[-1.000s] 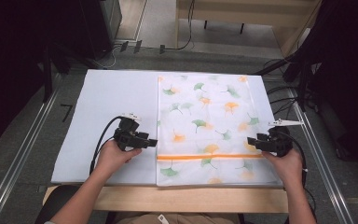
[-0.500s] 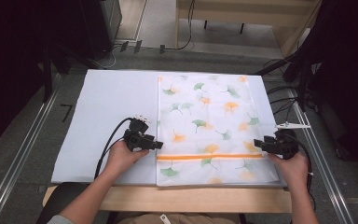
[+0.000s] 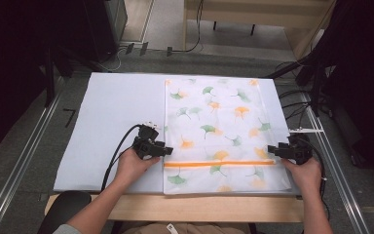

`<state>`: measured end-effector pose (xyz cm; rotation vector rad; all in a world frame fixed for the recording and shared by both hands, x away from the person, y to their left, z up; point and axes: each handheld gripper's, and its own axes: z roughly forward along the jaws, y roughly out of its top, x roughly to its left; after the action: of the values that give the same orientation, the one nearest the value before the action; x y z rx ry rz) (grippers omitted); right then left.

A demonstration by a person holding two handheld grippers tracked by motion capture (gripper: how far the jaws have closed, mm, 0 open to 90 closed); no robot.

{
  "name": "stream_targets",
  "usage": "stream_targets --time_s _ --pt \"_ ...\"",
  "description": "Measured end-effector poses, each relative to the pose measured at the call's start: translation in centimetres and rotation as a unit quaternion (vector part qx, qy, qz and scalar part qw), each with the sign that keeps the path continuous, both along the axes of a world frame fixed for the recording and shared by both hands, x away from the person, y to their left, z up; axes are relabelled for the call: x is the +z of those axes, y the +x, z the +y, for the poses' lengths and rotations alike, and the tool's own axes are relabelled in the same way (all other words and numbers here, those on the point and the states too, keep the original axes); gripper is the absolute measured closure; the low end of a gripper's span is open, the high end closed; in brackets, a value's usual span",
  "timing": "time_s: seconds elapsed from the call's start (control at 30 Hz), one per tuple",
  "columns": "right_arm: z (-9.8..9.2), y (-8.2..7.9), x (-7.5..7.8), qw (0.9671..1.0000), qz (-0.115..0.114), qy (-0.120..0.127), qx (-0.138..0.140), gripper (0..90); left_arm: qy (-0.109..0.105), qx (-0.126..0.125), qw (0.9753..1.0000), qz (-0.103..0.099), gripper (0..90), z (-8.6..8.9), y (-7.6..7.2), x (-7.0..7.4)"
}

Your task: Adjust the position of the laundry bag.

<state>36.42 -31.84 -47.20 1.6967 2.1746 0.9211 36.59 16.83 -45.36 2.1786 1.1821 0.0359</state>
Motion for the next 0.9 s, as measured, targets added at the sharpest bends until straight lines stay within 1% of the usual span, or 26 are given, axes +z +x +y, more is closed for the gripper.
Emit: stream_targets --time_s 0.07,0.1,0.13,0.17,0.2,0.23,0.27,0.3,0.37,0.4,0.43,0.47,0.5,0.57,0.63,0.7,0.73,0.8,0.87,0.9 --pt "0.0 0.2 0.0 1.0000 -0.002 0.002 0.002 46.1 -0.003 -0.001 1.0000 0.002 56.4 -0.2 0.0 -0.1" --pt "0.3 0.3 -0.1 1.0000 -0.005 -0.002 0.002 46.5 -0.004 -0.002 1.0000 0.003 59.0 -0.2 0.0 -0.1" --pt "0.4 0.3 0.0 1.0000 -0.005 -0.004 0.002 47.9 -0.003 -0.002 1.0000 0.001 59.7 -0.3 0.0 -0.1" --pt "0.5 0.3 0.0 0.9999 -0.007 -0.009 0.005 51.9 0.002 -0.007 1.0000 0.000 62.7 -0.3 0.0 -0.1" --pt "0.6 0.4 0.0 0.9999 -0.009 -0.005 0.008 55.1 0.003 -0.017 0.9998 -0.005 64.9 -0.3 0.0 -0.2" --pt "0.9 0.4 0.0 0.9999 -0.008 -0.004 0.012 57.1 0.004 -0.020 0.9998 -0.008 67.2 -0.3 0.1 -0.2" --pt "1.0 0.4 0.0 0.9998 -0.010 -0.010 0.011 60.5 0.006 -0.027 0.9996 -0.011 68.9 -0.2 0.1 -0.2" --pt "1.3 0.4 0.0 0.9997 -0.012 -0.016 0.012 66.3 0.005 -0.028 0.9996 -0.009 71.8 -0.1 0.2 -0.2" --pt "1.3 0.4 0.0 0.9999 -0.005 -0.007 0.013 74.1 -0.003 -0.023 0.9997 0.002 76.6 0.1 0.4 -0.3" --pt "1.3 0.5 0.0 0.9999 -0.005 -0.008 0.011 77.7 -0.007 -0.025 0.9996 0.008 79.6 0.2 0.5 -0.4" --pt "1.3 0.5 0.0 0.9999 -0.003 -0.003 0.010 82.8 -0.005 -0.029 0.9996 0.006 83.0 0.1 0.5 -0.4" --pt "1.3 0.5 0.1 0.9999 0.006 0.002 0.012 83.7 -0.002 -0.041 0.9992 0.001 86.3 0.1 0.5 -0.5" --pt "1.4 0.5 0.1 0.9999 0.006 -0.001 0.011 86.6 0.003 -0.046 0.9990 0.001 88.7 0.0 0.5 -0.4" --pt "1.6 0.6 0.1 0.9999 0.009 -0.001 0.014 88.9 0.006 -0.049 0.9988 0.004 89.5 -0.1 0.5 -0.4" --pt "1.6 0.6 0.1 0.9999 0.008 -0.003 0.014 89.4 0.002 -0.051 0.9987 0.008 90.0 -0.1 0.6 -0.4" --pt "1.6 0.6 0.1 0.9998 0.010 -0.002 0.016 89.7 -0.007 -0.051 0.9985 0.020 90.0 0.1 0.7 -0.4" --pt "1.6 0.6 0.1 0.9998 0.009 -0.001 0.016 89.7 -0.011 -0.048 0.9984 0.030 90.0 0.2 0.8 -0.3" --pt "1.6 0.6 0.2 0.9998 0.011 0.002 0.017 89.7 -0.013 -0.045 0.9982 0.036 89.6 0.3 0.9 -0.2" --pt "1.5 0.7 0.3 0.9997 0.017 0.005 0.015 89.8 -0.005 -0.052 0.9981 0.032 89.8 0.2 0.9 0.1" --pt "1.5 0.7 0.3 0.9997 0.019 0.007 0.015 89.8 -0.004 -0.053 0.9981 0.030 90.0 0.2 0.9 0.1"
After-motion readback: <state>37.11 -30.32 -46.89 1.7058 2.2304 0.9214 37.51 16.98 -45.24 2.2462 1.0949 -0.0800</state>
